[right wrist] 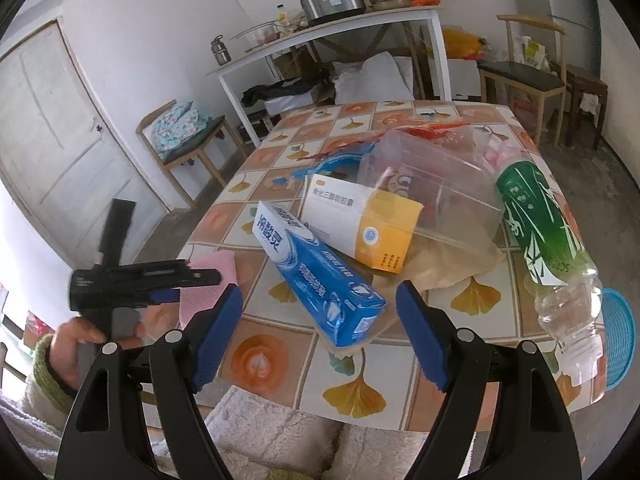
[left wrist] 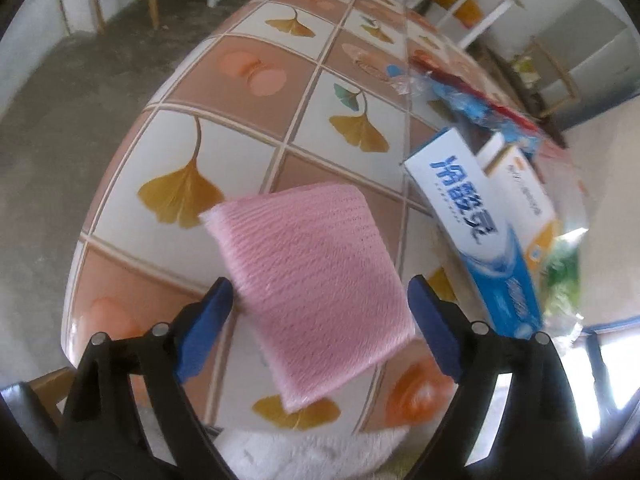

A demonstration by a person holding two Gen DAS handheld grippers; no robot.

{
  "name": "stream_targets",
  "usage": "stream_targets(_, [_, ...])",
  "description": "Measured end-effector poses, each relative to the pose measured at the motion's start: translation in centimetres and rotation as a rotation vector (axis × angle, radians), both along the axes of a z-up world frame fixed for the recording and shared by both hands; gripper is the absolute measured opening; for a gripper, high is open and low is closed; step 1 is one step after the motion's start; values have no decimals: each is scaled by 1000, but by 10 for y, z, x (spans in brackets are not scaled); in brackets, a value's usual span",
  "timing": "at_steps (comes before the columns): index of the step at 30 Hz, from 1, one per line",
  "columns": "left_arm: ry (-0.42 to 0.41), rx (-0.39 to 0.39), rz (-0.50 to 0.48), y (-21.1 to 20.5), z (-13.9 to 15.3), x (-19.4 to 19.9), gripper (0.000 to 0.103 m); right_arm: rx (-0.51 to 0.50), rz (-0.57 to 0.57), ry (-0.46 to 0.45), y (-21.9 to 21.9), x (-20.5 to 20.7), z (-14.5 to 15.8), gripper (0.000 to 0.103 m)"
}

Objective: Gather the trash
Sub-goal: 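Lift the pink sponge off the table with the left tool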

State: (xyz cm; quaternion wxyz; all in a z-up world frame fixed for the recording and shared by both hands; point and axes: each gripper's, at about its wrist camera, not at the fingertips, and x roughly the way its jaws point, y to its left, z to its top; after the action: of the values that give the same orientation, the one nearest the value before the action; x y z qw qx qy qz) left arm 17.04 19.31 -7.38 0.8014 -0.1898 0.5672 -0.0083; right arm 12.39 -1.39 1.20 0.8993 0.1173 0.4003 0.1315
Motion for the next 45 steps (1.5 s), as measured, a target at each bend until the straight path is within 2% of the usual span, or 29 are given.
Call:
stream_targets(6, [-117, 291, -103, -42, -4, -1, 85, 6, -26, 13, -8, 0, -4, 77])
stream_targets(10, [-216, 388, -241, -56, 1, -10, 85, 3, -33, 25, -11, 3, -7, 77])
stream_targets(12, [-243, 375, -290, -57, 2, -13, 85, 4, -34, 28, -12, 5, -9, 77])
stream_targets(15, [-237, 297, -352, -53, 3, -11, 85, 5, -32, 31, -11, 7, -10, 77])
stream_targets(23, [-226, 209, -308, -37, 8, -21, 90, 5, -17, 42, -6, 13, -16, 77])
stream_targets(29, [-210, 229, -321, -35, 9, -32, 90, 7, -20, 50, -5, 15, -18, 77])
stream_targets(34, [-180, 241, -298, -36, -2, -31, 91, 9, -18, 53, -4, 17, -19, 77])
stream_targets(37, [-147, 292, -300, -42, -10, -30, 91, 2, -15, 53, -2, 17, -19, 77])
stream_targets(40, [-158, 359, -311, -48, -13, -32, 93, -5, -19, 47, -3, 17, -16, 77])
stream_targets(45, [-168, 344, -286, -42, -14, -34, 94, -18, -38, 42, -7, 16, -12, 77])
